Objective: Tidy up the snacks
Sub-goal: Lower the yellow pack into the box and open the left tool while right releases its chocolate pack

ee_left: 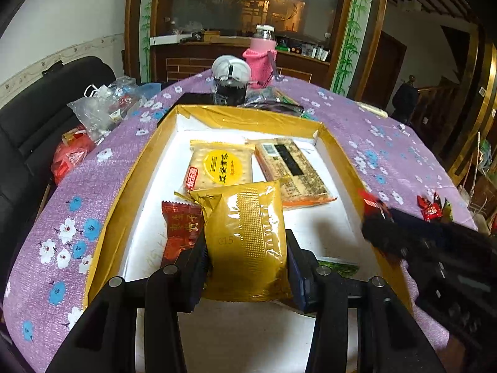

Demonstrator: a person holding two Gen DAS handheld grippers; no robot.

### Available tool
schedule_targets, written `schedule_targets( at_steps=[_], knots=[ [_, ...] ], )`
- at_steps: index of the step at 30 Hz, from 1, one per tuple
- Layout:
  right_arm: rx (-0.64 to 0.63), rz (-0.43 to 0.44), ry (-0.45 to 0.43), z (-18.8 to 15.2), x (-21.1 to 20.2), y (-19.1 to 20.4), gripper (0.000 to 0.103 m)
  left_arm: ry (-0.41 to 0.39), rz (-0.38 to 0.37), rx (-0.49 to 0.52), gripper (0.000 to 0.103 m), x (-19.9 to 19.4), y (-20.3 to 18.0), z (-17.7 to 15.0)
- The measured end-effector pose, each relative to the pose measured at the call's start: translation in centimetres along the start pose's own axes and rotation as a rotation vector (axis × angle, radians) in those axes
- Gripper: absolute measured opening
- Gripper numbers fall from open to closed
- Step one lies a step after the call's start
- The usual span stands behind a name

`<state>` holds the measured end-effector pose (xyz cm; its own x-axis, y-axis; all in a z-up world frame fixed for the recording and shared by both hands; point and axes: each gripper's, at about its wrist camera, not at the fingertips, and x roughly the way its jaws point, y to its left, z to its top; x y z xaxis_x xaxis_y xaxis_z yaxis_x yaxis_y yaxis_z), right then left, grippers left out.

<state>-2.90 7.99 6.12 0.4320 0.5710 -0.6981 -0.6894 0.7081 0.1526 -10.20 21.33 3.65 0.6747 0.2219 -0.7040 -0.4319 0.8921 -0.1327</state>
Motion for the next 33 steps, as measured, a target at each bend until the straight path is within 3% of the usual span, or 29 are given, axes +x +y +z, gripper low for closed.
schedule_targets(
  at_steps=[10,18,33],
  knots=[
    [0.017,0.008,0.017,1.0,3.5,0.0,0.024,0.037,0.006,0.014,0.048,1.1,-0.1,-0.6],
    [0.028,0.034,0.034,1.2,4.0,-0.3,0.024,0.043,0.003,0.01,0.048,1.3,-0.1,-0.5],
    [0.001,-0.015,0.086,1.1,4.9,0.2,0.024,0.047,0.024,0.017,0.048,1.5,-0.2,-0.4]
  ],
)
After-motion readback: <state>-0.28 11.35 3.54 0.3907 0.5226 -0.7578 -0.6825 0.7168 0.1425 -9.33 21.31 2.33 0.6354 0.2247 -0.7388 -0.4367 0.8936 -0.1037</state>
